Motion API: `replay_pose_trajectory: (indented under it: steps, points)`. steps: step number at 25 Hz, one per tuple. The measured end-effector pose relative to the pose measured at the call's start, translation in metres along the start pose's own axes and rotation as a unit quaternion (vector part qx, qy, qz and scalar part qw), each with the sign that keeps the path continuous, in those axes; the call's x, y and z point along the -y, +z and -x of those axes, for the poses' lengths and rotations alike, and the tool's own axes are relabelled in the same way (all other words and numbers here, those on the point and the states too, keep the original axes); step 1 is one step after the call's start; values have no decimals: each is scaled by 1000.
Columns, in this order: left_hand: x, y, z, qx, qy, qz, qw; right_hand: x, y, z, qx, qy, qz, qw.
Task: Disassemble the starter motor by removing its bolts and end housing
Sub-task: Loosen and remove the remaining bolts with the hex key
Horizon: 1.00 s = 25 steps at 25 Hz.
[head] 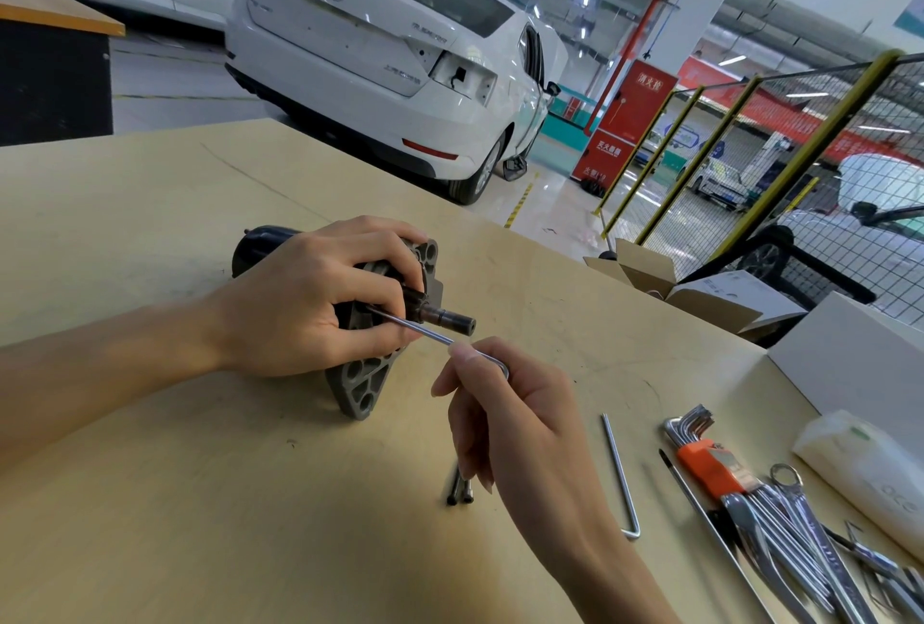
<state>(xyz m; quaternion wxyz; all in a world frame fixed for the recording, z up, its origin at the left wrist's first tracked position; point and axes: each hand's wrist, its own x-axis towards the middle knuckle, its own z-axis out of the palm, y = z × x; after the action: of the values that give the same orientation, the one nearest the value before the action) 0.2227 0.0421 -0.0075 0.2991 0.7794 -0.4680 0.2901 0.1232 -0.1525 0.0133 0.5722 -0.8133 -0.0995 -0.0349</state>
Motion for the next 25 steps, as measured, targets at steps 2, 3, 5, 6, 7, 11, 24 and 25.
replay_pose_trajectory:
  steps: [2, 3, 5, 6, 7, 11, 24, 25]
  points:
    - [0, 0, 0, 0, -1, -2, 1000, 0, 0, 0, 1, 0, 1, 1000]
    - [0, 0, 0, 1, -1, -3, 1000, 0, 0, 0, 1, 0, 1, 1000]
    - [0, 0, 0, 2, -3, -4, 1000, 0, 1, 0, 3, 1, 0, 1000]
    - [0, -1, 0, 3, -3, -5, 1000, 1, 1, 1, 4, 1, 0, 1000]
    - [0, -1, 0, 2, -3, -5, 1000, 1, 1, 1, 5, 2, 0, 1000]
    - [0, -1, 0, 2, -2, -5, 1000, 0, 2, 1, 11, 6, 0, 1000]
    - [0, 0, 0, 1, -1, -9, 1000, 0, 2, 2, 15, 6, 11, 1000]
    - [0, 0, 0, 0, -2, -8, 1000, 0, 2, 2, 15, 6, 12, 1000]
